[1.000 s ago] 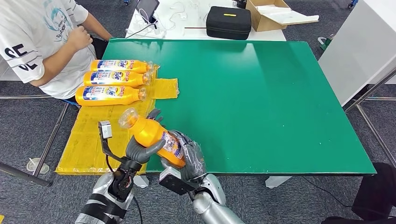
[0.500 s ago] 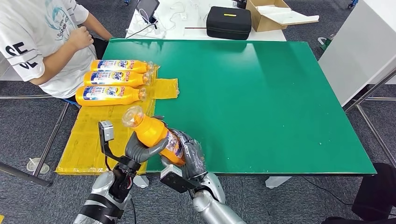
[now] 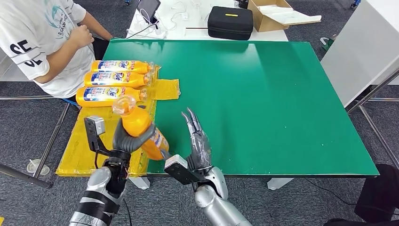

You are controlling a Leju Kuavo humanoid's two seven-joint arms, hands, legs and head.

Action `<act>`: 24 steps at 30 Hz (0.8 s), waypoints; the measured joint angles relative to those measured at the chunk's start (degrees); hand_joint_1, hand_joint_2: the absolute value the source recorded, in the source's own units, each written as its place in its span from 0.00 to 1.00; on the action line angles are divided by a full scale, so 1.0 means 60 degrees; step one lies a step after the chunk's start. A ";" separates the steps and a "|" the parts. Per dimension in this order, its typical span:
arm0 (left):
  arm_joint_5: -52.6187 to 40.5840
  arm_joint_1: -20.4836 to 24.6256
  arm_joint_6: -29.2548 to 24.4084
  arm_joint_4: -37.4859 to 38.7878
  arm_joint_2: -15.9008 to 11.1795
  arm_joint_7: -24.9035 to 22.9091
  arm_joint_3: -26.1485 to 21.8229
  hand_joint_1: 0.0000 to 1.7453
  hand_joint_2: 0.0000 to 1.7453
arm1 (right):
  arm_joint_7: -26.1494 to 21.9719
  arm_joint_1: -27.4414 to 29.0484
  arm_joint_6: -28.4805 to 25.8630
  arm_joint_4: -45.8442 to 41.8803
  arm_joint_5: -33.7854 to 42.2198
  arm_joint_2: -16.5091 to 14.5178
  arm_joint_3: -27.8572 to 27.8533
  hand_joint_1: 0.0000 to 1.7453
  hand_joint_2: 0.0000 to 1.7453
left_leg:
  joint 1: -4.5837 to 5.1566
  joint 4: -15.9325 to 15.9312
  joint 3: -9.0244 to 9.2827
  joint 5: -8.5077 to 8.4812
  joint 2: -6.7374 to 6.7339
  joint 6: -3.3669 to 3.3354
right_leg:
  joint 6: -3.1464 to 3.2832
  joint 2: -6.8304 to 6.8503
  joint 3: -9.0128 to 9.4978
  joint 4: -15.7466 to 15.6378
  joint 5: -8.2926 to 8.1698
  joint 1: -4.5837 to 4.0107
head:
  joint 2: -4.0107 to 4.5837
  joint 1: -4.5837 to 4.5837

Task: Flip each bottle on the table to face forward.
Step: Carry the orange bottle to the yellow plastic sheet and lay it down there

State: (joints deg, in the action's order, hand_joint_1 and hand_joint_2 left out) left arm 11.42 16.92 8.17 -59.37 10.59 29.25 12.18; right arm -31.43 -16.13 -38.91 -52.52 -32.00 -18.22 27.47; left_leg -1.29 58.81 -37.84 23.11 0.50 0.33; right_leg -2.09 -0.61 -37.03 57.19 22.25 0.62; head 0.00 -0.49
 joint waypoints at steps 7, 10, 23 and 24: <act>-0.1693 0.0490 -0.2150 0.0001 0.0051 0.0864 -0.0810 1.00 1.00 | -0.0213 0.0308 -0.0090 -0.1310 0.0319 0.0027 0.0006 0.00 0.00 | 0.0001 0.0000 -0.0003 -0.0001 0.0000 0.0000 | 0.0000 0.0000 0.0000 0.0001 0.0000 0.0002 | 0.0000 0.0001; -0.3257 0.0760 -0.3757 0.0046 0.0011 0.1376 -0.0956 1.00 1.00 | -0.0488 0.0410 -0.0085 -0.1880 0.0692 0.0055 0.0101 0.00 0.00 | 0.0001 0.0001 -0.0009 -0.0001 0.0001 0.0000 | 0.0000 0.0001 -0.0002 0.0001 0.0000 0.0001 | 0.0000 0.0003; -1.1436 0.2597 -0.7366 0.3350 -0.1024 0.0633 0.0038 1.00 1.00 | -0.0917 0.0465 0.0278 -0.3293 0.2191 0.0191 0.0870 0.00 0.00 | 0.0002 0.0000 -0.0004 -0.0007 -0.0007 -0.0004 | -0.0001 -0.0003 -0.0001 0.0003 -0.0003 0.0002 | 0.0000 0.0002; -1.1643 0.2663 -0.7201 0.3619 -0.1110 0.0608 0.0175 1.00 1.00 | -0.0930 0.0466 0.0345 -0.3303 0.2248 0.0199 0.0899 0.00 0.00 | 0.0002 0.0000 -0.0004 -0.0007 -0.0009 -0.0004 | -0.0001 -0.0004 -0.0002 0.0003 -0.0004 0.0002 | 0.0000 0.0003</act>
State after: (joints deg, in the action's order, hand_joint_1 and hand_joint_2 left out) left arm -58.44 32.89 -35.03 -37.65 3.93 32.90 13.23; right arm -37.01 -13.34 -36.84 -72.34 -18.51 -17.03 32.87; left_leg -1.28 58.81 -37.87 23.07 0.45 0.30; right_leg -2.10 -0.64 -37.04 57.21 22.23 0.63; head 0.00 -0.48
